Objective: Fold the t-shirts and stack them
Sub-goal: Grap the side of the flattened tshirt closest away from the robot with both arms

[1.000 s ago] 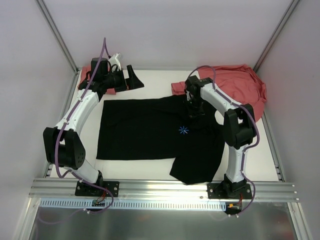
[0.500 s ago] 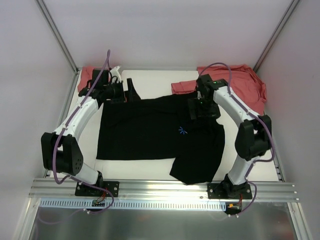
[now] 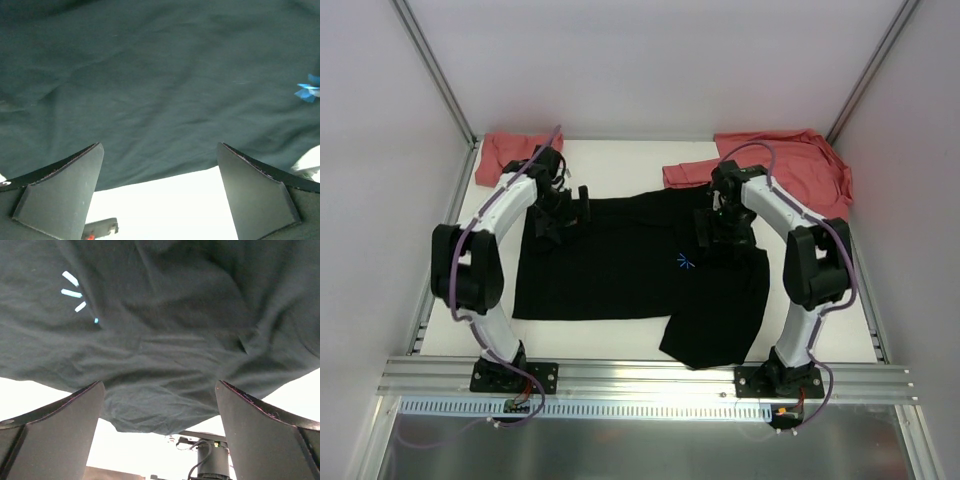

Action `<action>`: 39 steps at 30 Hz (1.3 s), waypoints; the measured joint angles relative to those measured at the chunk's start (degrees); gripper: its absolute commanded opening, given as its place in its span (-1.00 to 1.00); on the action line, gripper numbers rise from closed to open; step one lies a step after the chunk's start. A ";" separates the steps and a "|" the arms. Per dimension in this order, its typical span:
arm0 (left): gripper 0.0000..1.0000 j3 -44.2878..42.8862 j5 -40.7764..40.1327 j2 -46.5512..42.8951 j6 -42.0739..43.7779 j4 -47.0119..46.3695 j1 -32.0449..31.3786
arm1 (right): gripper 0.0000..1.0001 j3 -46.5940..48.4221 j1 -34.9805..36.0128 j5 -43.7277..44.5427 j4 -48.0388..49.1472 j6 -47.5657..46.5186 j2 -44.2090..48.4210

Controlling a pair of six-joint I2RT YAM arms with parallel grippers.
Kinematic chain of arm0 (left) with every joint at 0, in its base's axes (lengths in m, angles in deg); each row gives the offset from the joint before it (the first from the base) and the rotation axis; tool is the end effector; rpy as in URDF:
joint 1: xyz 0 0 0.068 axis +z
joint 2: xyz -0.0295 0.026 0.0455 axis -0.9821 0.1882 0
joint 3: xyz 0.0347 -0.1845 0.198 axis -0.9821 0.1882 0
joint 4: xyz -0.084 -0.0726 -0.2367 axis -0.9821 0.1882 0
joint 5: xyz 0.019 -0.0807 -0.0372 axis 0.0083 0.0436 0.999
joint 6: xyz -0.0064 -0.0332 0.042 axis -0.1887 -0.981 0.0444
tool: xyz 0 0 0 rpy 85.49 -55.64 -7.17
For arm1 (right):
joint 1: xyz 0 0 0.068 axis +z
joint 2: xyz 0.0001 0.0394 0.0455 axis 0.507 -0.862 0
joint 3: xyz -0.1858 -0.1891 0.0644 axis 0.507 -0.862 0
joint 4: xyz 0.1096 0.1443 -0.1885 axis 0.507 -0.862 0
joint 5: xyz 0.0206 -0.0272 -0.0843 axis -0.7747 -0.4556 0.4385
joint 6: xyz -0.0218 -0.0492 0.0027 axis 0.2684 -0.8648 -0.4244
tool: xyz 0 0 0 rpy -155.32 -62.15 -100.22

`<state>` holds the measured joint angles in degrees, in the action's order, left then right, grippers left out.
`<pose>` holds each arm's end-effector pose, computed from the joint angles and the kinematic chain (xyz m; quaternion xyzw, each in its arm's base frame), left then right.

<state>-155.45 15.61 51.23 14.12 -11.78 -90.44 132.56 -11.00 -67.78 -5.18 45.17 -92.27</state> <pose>0.3502 -0.0796 0.2481 -0.0476 0.9693 -0.1822 0.1579 0.3398 0.1240 0.2234 -0.2015 0.9749 0.0624 0.0713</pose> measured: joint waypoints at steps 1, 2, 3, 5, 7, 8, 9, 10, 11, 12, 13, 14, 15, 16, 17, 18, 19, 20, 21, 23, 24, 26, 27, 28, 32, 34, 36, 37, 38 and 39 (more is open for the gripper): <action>0.97 -2.01 -1.90 2.43 -0.04 2.25 -0.50 | 0.99 0.22 0.11 -0.46 -0.09 0.02 -1.55; 0.97 -4.04 -3.54 5.20 -0.07 4.39 -1.07 | 0.99 0.44 0.22 -0.57 -0.11 0.09 -3.02; 0.97 -6.19 -5.09 7.98 -0.11 6.34 -1.62 | 0.99 0.76 0.26 -0.74 -0.20 0.17 -4.59; 0.97 -9.49 -8.48 13.51 -0.35 9.29 -2.99 | 0.99 2.03 0.31 -0.74 -0.57 0.33 -7.76; 0.97 -10.99 -9.53 16.90 -0.81 10.91 -4.00 | 0.99 3.30 0.31 -0.68 -0.68 0.46 -10.45; 0.97 -11.58 -9.90 18.32 -1.20 11.87 -4.52 | 0.99 4.04 0.31 -0.57 -0.90 0.57 -11.54; 0.97 -12.04 -10.03 19.28 -1.53 12.74 -4.90 | 0.99 4.72 0.31 -0.50 -1.07 0.66 -12.37; 0.97 -12.46 -10.16 20.06 -1.73 13.49 -5.18 | 0.99 5.75 0.31 -0.35 -1.60 0.83 -13.20; 0.97 -13.07 -10.19 20.74 -1.86 14.43 -5.44 | 0.99 6.88 0.33 -0.26 -2.01 0.92 -13.97; 0.97 -13.57 -10.29 21.16 -1.95 15.02 -5.64 | 0.99 7.82 0.35 -0.22 -2.08 1.03 -14.53; 0.97 -13.97 -10.32 21.62 -1.97 15.47 -5.77 | 0.99 8.70 0.35 -0.13 -2.21 1.07 -15.06; 0.97 -14.51 -10.64 22.05 -1.97 15.96 -5.88 | 0.99 9.75 0.35 -0.04 -2.49 1.20 -15.61; 0.97 -14.86 -11.04 22.45 -1.99 16.37 -5.90 | 0.99 10.54 0.35 0.07 -2.51 1.27 -16.04; 0.97 -15.41 -11.56 22.95 -1.99 16.85 -5.90 | 0.99 11.26 0.35 0.17 -2.51 1.31 -16.52; 0.97 -15.93 -11.82 23.52 -1.99 17.27 -5.90 | 0.99 12.04 0.35 0.35 -2.80 1.31 -17.11; 0.97 -16.46 -12.11 23.98 -1.99 17.66 -5.90 | 0.99 12.94 0.35 0.55 -3.04 1.33 -17.97; 0.97 -17.03 -12.50 24.55 -1.99 17.94 -5.90 | 0.99 13.62 0.35 0.61 -3.10 1.36 -18.69; 0.97 -17.64 -12.90 25.11 -2.01 18.23 -5.90 | 0.99 14.43 0.35 0.72 -3.26 1.44 -19.69; 0.97 -18.18 -13.11 25.66 -2.03 18.40 -5.90 | 0.99 15.04 0.35 0.79 -3.37 1.49 -20.50; 0.97 -19.23 -13.29 26.97 -2.19 18.64 -5.90 | 0.99 16.06 0.35 1.03 -4.28 1.77 -21.84; 0.98 -19.61 -13.31 27.56 -2.38 18.64 -5.88 | 0.99 16.37 0.35 1.05 -4.61 1.88 -22.05; 0.98 -19.82 -13.31 28.52 -2.71 18.60 -5.88 | 0.99 16.76 0.35 1.11 -4.92 1.99 -22.38; 0.97 -19.87 -13.18 28.94 -2.89 18.64 -5.90 | 0.99 16.96 0.35 1.22 -5.09 2.10 -22.53; 0.98 -20.11 -13.09 29.22 -3.02 18.88 -5.88 | 0.99 17.14 0.35 1.25 -5.22 2.27 -22.67; 0.98 -21.00 -13.07 29.88 -3.08 19.30 -5.90 | 0.99 17.84 0.35 1.57 -5.77 2.64 -23.21; 0.97 -21.77 -13.03 30.42 -3.06 19.80 -5.88 | 0.99 18.86 0.37 1.70 -6.62 2.82 -23.98; 0.98 -22.29 -12.98 30.80 -3.06 19.98 -5.88 | 0.99 19.98 0.42 1.90 -7.54 2.99 -24.76; 0.97 -22.64 -12.96 30.99 -3.04 20.00 -5.88 | 0.99 20.39 0.42 1.95 -7.89 3.02 -25.09; 0.97 -23.04 -12.87 31.21 -3.04 20.02 -5.90 | 0.99 20.87 0.44 2.05 -8.26 3.06 -25.44; 0.97 -23.21 -12.83 31.28 -3.02 19.96 -5.90 | 0.99 21.38 0.46 2.14 -8.70 3.17 -25.81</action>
<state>-178.66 2.78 82.51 11.10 8.17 -96.34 153.93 -10.54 -65.63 -13.88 48.34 -118.08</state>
